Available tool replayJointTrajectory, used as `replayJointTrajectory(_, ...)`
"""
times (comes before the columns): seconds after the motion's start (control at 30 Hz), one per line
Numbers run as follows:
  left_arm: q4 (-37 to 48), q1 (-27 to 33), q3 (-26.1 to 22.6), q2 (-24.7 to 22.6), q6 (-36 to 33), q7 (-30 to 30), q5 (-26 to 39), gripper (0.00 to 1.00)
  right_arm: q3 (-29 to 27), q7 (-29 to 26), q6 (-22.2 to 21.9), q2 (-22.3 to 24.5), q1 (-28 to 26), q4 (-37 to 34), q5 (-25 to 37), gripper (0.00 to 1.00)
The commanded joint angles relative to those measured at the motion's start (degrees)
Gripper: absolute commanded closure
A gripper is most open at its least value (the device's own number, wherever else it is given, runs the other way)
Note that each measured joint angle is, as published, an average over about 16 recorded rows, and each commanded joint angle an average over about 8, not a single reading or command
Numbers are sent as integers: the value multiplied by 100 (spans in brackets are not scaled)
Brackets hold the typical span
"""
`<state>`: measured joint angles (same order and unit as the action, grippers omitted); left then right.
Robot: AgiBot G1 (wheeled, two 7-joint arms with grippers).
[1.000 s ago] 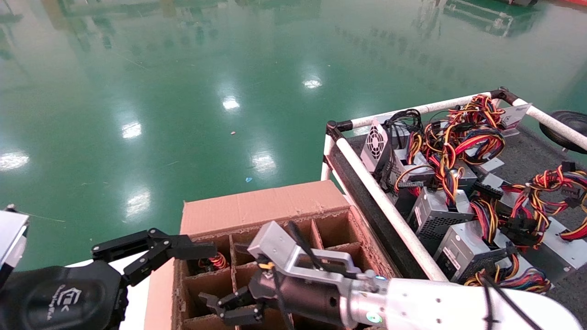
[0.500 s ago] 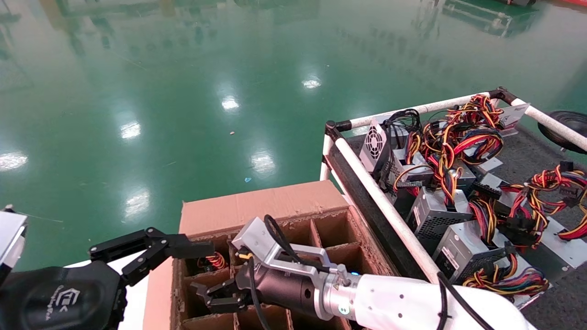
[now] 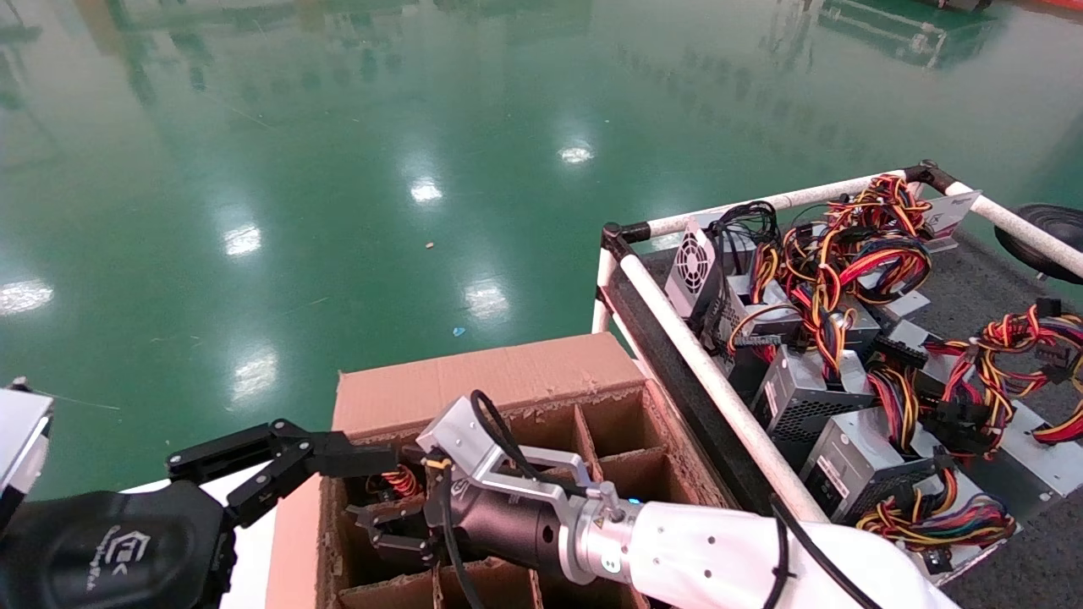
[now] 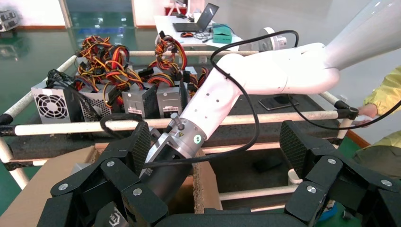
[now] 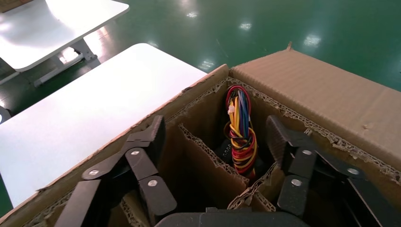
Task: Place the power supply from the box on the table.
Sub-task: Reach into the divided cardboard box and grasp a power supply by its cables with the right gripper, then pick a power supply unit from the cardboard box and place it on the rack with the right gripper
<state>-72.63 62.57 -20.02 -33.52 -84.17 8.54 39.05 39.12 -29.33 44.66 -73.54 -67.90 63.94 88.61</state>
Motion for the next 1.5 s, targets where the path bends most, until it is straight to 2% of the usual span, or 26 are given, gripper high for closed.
replayJointTrajectory(0.03,0,0,0,0,0,0,0,0,13,12,-18,-52,-25,-81,22,100)
replayJointTrajectory(0.37,0,0,-1,0,0,0,-1,0,104,118,-183,-314,-131,-531,-36,100)
replayJointTrajectory(0.8,0,1,-2,1,1,-1,-1,0,455,150,-481,-368,-256,-860,-440,100)
replayJointTrajectory(1.17,0,1,-3,1,1,-1,-2,0,488,71,-295,-246,-370,-901,-1050,100)
replayJointTrajectory(1.5,0,1,-4,1,2,-2,-3,0,277,-134,-151,67,-455,-467,-1403,100)
